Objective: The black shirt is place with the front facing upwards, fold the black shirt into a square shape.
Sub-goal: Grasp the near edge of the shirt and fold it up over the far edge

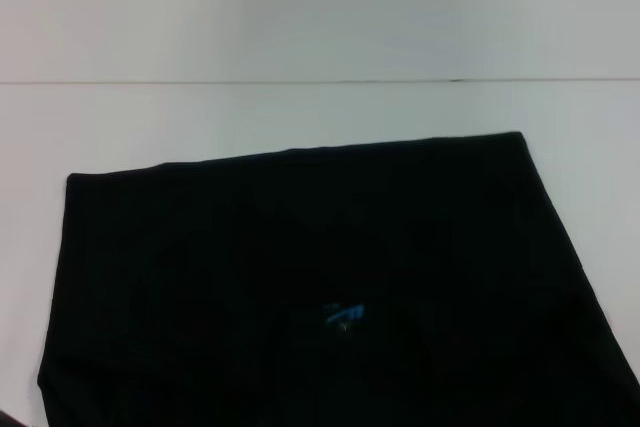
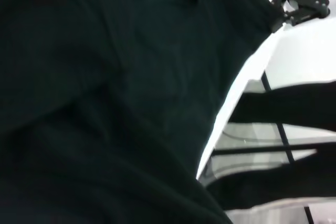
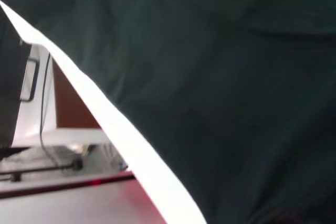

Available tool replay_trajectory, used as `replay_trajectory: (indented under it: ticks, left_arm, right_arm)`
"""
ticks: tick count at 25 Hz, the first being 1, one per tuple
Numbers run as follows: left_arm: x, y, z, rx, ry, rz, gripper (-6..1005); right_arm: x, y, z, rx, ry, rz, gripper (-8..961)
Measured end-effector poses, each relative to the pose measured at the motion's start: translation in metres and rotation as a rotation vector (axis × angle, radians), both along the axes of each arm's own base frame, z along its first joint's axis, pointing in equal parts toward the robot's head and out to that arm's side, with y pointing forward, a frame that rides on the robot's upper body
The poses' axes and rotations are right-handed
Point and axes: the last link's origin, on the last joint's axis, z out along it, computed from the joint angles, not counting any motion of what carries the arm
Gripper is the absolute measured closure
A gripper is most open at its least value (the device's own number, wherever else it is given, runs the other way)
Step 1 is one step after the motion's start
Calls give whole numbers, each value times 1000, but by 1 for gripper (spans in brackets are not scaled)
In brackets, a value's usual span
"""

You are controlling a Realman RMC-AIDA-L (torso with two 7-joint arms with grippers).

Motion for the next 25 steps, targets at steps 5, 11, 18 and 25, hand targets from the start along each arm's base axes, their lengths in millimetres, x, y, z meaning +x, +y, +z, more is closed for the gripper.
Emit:
replay_trajectory:
  ticks: [5,11,18,25]
  left_arm:
    - [5,2,-6,-26,1,-24,964]
    - [10,32,14,222,-52,5,963]
    - [-7,79,51,645,-72,254,963]
    - [-29,101,45,893,-110,450,962]
  right_arm:
    - [1,-7,-10,-28,18,5,870]
    - [-1,9,8,133,173,-28,870]
    - [0,56,42,546,383,-226,871]
    - [5,89,21,861,537,-427,872]
